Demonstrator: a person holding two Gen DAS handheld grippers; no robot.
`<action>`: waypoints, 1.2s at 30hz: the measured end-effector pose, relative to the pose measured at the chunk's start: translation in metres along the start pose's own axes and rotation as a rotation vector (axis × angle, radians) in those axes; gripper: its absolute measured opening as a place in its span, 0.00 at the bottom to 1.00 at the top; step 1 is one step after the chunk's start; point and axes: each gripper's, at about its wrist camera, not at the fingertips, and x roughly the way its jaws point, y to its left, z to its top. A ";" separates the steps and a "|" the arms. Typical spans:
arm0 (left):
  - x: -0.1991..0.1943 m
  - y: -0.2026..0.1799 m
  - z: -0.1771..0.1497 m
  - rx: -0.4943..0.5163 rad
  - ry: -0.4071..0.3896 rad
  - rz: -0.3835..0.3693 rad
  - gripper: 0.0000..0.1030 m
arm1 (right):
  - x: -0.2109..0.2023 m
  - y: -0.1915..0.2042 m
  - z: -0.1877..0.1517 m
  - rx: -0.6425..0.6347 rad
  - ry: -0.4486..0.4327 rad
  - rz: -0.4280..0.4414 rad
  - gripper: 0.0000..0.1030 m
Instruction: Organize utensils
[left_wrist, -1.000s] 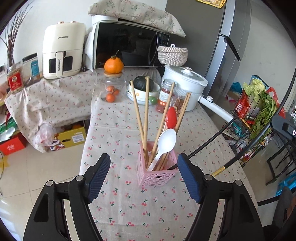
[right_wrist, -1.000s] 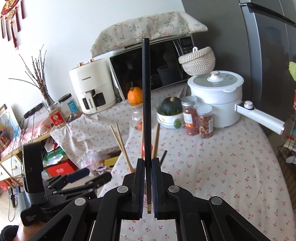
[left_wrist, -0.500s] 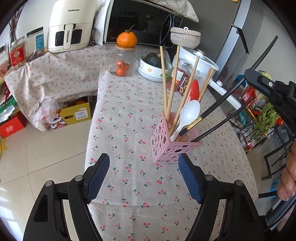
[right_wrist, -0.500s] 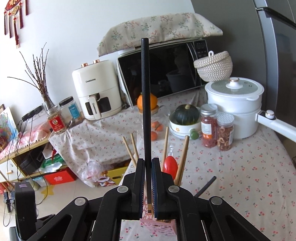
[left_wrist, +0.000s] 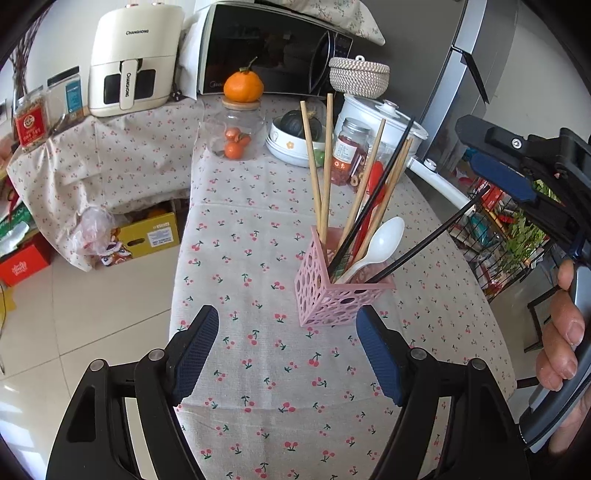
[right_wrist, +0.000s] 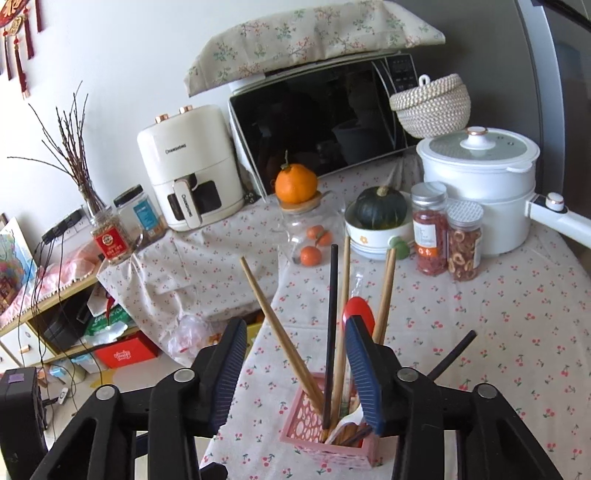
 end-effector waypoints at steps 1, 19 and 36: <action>-0.001 -0.002 0.000 0.005 -0.004 0.004 0.80 | -0.007 -0.001 0.002 -0.003 -0.016 0.000 0.57; -0.030 -0.065 -0.016 0.142 -0.052 0.043 1.00 | -0.117 -0.059 -0.018 -0.086 -0.083 -0.291 1.00; -0.052 -0.095 -0.020 0.090 -0.109 0.127 1.00 | -0.131 -0.069 -0.050 -0.068 0.046 -0.427 1.00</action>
